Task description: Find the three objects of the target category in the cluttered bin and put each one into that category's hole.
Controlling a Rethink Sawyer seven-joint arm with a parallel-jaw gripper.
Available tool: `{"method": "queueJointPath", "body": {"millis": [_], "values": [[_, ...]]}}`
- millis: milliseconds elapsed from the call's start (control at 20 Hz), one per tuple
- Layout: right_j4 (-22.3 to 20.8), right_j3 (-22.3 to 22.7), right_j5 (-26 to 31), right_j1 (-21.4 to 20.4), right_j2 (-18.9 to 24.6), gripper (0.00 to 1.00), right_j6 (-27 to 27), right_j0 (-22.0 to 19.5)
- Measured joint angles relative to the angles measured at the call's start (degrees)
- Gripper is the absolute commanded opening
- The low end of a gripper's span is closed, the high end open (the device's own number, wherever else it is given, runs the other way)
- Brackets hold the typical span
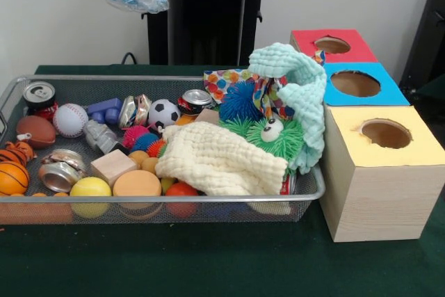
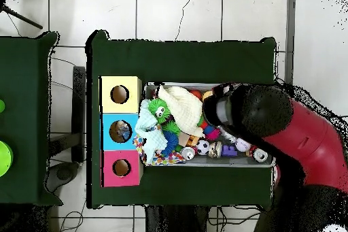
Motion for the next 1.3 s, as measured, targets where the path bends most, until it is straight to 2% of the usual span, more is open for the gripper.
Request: {"method": "queueJointPath", "body": {"millis": [1300], "values": [[8.2, 0.0, -3.5, 5.8, -8.2, 0.0, 8.2, 9.4]]}}
